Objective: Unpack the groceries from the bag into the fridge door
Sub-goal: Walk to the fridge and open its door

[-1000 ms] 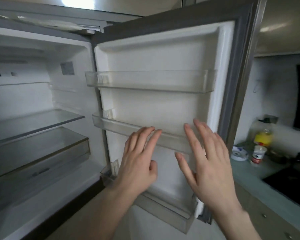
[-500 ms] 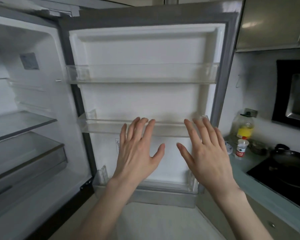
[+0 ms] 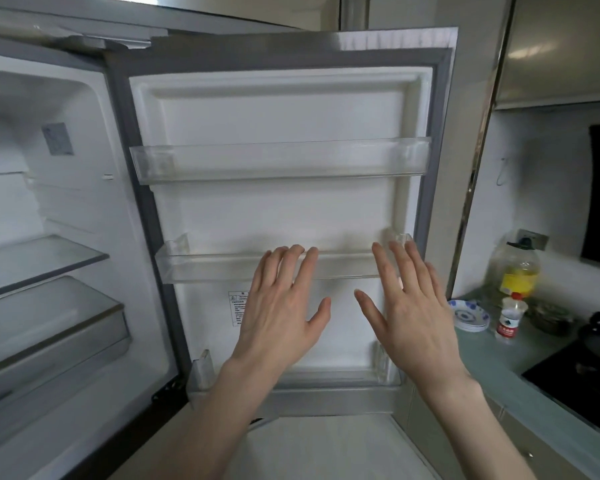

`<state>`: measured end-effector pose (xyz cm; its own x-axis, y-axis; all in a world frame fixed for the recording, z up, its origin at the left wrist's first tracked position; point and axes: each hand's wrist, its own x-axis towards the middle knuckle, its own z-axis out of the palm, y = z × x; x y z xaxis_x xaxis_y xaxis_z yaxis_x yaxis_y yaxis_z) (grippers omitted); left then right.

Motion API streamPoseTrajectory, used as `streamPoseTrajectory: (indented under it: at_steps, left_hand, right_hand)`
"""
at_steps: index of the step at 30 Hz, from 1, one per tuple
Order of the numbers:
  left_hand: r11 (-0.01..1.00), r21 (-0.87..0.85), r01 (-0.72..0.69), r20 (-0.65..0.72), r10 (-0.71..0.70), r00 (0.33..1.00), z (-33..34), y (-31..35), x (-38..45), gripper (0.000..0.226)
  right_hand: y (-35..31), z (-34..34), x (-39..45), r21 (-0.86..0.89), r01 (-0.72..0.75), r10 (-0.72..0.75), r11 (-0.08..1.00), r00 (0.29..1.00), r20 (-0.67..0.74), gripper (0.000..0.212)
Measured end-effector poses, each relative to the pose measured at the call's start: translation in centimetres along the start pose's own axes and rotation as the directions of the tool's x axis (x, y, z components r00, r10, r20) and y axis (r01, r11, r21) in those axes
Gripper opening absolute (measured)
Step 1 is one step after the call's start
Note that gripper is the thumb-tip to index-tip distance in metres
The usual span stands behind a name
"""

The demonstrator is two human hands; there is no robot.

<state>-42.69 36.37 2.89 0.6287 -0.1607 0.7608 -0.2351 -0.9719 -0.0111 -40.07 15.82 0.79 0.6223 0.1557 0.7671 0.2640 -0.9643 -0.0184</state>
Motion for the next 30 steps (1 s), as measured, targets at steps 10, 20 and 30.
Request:
streamPoseTrajectory:
  at_steps: [10, 20, 30]
  left_hand:
    - [0.996, -0.088, -0.005, 0.006, 0.006, 1.000, -0.4, 0.3, -1.9, 0.067]
    - [0.966, -0.250, -0.059, -0.011, 0.059, 0.998, -1.2, 2.6, -7.2, 0.053]
    - [0.886, -0.445, -0.128, 0.175, 0.227, 0.958, -1.2, 12.1, -12.3, 0.054]
  right_hand:
    - [-0.8, -1.5, -2.0, 0.124, -0.060, 0.058, 0.990, 0.998, 0.020, 0.072]
    - [-1.3, -8.1, -10.1, -0.064, -0.118, 0.121, 0.991, 0.992, 0.038, 0.063]
    - [3.1, -14.3, -21.1, -0.309, -0.319, 0.376, 0.896, 0.915, 0.147, 0.064]
